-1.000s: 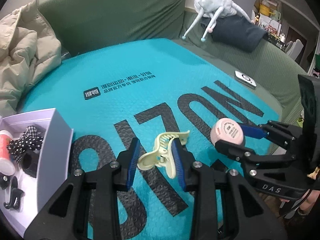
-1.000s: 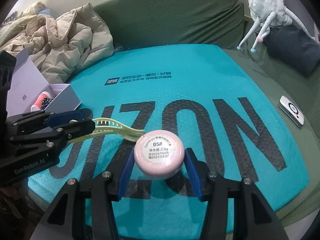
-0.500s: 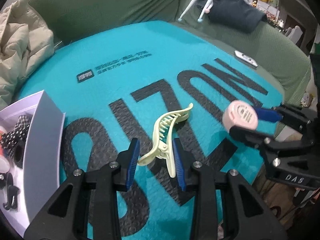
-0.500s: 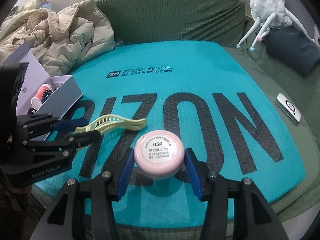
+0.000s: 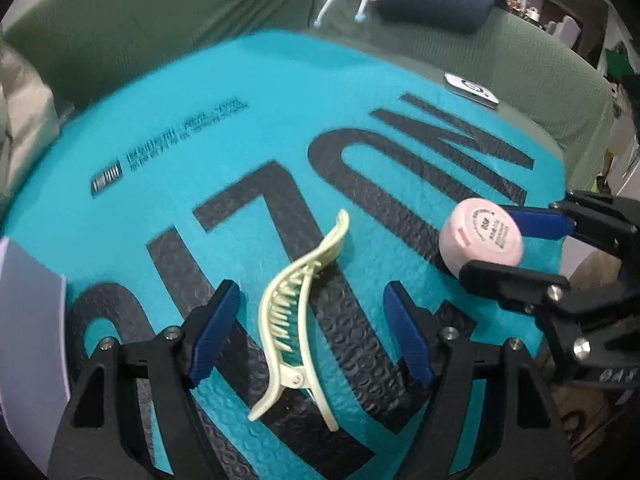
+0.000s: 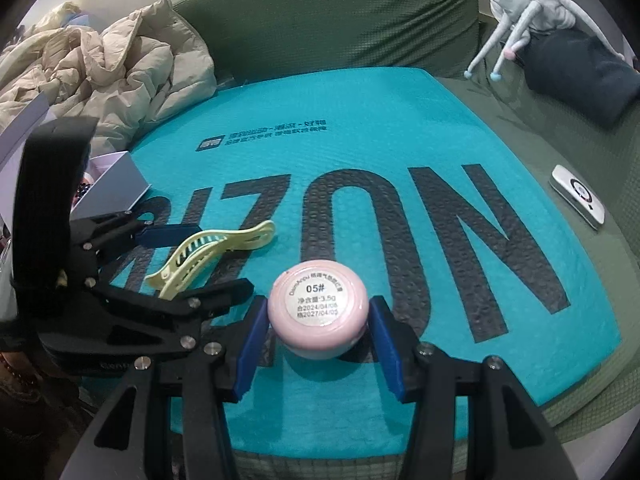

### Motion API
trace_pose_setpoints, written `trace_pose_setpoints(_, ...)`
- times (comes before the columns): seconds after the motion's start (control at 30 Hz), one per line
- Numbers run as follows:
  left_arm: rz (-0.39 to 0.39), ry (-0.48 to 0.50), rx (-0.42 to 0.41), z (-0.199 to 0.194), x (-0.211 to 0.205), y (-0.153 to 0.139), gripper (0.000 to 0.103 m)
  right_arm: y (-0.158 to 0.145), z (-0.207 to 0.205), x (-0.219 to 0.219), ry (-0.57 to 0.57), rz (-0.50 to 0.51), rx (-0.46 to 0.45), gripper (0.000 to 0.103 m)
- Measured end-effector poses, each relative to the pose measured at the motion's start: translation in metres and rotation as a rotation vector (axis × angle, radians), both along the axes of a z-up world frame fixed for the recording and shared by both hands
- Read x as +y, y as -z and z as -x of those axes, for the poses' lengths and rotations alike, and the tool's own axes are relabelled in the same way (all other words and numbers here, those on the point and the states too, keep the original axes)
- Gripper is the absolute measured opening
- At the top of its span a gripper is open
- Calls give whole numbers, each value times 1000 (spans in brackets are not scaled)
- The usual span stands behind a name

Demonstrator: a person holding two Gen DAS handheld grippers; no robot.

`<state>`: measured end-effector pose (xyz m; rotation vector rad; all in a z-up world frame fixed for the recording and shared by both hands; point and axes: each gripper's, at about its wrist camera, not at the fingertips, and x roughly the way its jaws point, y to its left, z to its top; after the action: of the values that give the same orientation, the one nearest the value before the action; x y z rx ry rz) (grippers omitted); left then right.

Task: Organize objects
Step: 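Grasp the cream claw clip with the left gripper while the right gripper holds the compact, then carry the cream claw clip and pink compact over the lavender box with both grippers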

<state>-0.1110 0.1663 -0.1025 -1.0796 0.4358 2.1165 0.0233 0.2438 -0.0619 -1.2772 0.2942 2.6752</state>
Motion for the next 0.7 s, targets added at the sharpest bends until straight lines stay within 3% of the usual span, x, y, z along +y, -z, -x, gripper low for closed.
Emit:
trace_pose_setpoints(0.07,-1,-3,-9,-2,-2,-1,61,2,0,3,6,9,-2,52)
trace_pose_setpoints(0.17,17,-30,1,-5,-5,-5,20,4,1,6,11,19,-1,52)
trace_pose_setpoints(0.33,25,-53,-12,-8,-11,-7,20,3,3,-1,-2,-2,7,52)
trace_pose_setpoints(0.47,-18,-74,-67,-8,-26,-16,20,-4,5,-10,-25,-22,12,52)
trace_pose_setpoints(0.7,-60,-119,-44,-10,-49,-37,20,-16,8,-30,-58,-31,17,52)
